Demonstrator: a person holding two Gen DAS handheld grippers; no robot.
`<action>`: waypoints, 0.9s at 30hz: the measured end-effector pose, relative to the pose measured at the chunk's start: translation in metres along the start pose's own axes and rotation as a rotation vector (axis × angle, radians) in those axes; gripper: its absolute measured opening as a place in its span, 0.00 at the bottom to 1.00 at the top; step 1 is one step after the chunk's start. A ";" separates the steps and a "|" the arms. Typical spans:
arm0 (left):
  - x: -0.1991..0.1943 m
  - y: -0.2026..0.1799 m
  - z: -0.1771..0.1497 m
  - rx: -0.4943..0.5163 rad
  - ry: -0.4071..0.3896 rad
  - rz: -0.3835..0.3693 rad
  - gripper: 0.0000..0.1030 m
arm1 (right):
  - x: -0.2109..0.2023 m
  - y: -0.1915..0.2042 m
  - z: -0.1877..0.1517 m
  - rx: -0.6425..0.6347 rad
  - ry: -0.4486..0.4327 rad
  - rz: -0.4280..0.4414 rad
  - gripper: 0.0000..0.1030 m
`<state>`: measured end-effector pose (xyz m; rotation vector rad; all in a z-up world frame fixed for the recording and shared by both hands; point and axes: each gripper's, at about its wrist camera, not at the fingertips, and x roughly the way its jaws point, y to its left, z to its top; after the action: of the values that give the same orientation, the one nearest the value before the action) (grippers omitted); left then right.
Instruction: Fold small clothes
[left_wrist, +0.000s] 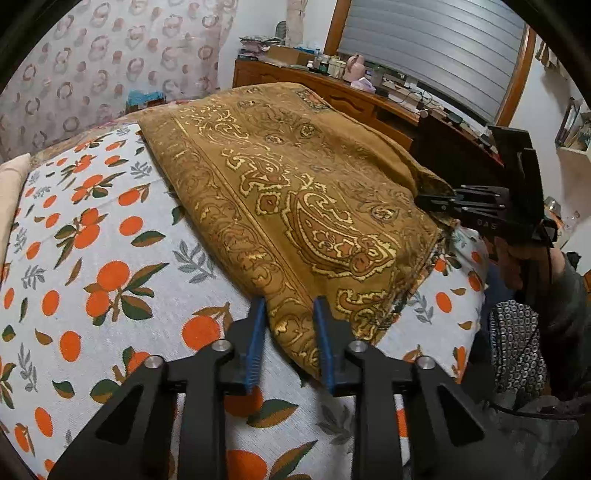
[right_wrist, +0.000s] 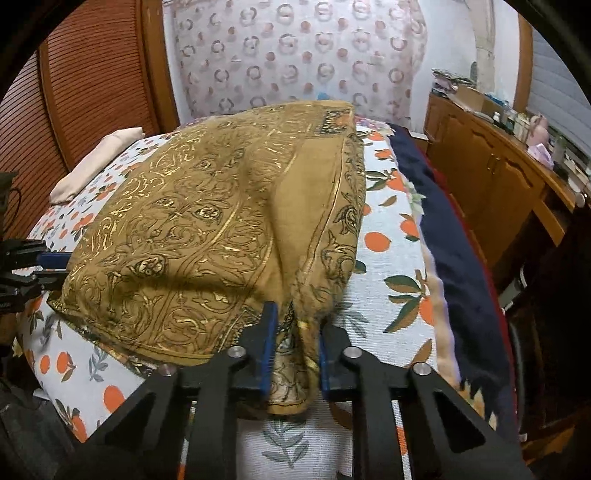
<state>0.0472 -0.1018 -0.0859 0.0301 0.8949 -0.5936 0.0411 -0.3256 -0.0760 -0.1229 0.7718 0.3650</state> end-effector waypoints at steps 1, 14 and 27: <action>0.000 0.000 0.000 -0.006 0.000 -0.008 0.14 | -0.001 0.000 -0.001 0.009 -0.004 0.002 0.09; -0.049 0.010 0.048 -0.077 -0.217 -0.053 0.03 | -0.046 -0.016 0.028 0.118 -0.198 0.142 0.07; -0.038 0.064 0.135 -0.126 -0.275 -0.005 0.03 | -0.006 -0.038 0.118 0.165 -0.264 0.195 0.07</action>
<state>0.1594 -0.0657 0.0144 -0.1641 0.6636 -0.5296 0.1283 -0.3345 0.0115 0.1547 0.5500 0.4893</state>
